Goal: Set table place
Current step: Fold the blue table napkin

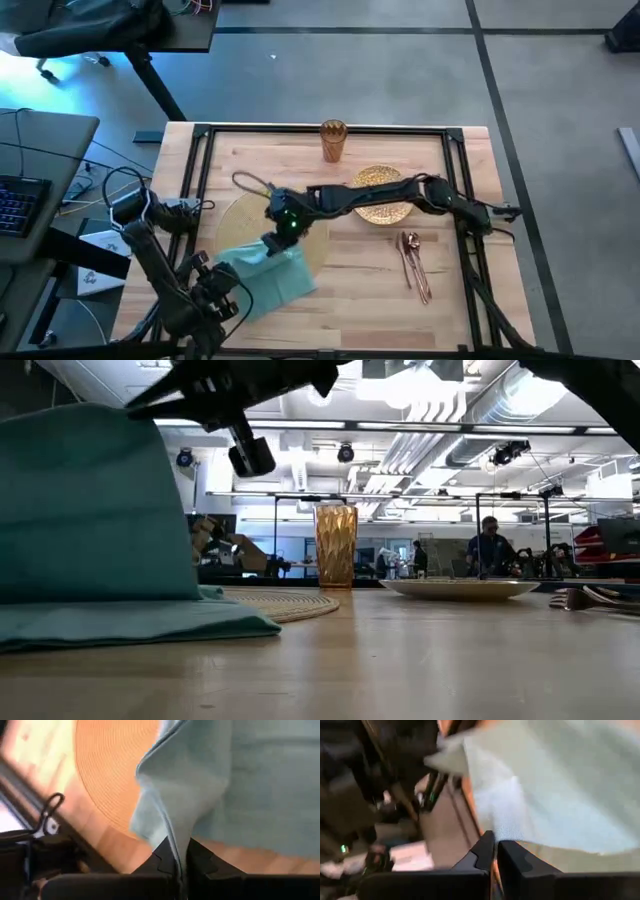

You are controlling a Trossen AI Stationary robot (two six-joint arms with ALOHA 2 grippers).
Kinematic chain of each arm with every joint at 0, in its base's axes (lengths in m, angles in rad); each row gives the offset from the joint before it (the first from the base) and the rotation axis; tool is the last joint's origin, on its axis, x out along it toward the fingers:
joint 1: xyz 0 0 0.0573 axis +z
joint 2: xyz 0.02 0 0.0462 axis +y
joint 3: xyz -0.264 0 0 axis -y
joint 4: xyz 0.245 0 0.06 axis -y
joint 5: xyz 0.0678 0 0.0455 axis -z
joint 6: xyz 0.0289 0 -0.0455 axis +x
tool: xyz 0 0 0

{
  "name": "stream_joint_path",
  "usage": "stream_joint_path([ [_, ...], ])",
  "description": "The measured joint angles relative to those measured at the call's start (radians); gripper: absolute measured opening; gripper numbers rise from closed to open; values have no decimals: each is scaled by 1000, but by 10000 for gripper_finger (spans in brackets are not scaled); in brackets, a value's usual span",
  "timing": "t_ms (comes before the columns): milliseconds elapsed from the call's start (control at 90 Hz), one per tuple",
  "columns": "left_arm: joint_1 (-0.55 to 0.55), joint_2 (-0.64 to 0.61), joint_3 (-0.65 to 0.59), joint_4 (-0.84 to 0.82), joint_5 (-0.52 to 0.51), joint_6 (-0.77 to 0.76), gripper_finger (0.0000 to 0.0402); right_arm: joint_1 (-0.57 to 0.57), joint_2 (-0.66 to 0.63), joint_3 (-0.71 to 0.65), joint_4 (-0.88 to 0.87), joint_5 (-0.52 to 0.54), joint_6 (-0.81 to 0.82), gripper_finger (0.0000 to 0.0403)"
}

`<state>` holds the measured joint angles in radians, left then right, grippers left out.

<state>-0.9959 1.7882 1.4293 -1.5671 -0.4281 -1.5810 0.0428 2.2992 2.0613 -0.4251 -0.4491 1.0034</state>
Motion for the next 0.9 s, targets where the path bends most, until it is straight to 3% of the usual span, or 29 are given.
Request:
stream_joint_path([
  [122,37,-7,-21,0,-30,8,0,-34,-23,0,10,115,-59,0],
  [256,89,-40,-61,-4,-35,27,0,-69,-41,0,46,154,-108,0],
  [544,194,-178,-192,-4,-52,219,0,-110,-56,0,3,94,-221,0],
  [700,239,-270,-264,-4,-14,346,0,-111,-56,0,-73,66,-276,0],
  [900,287,-374,-283,-4,12,492,0,-105,-56,0,-91,56,-305,0],
])
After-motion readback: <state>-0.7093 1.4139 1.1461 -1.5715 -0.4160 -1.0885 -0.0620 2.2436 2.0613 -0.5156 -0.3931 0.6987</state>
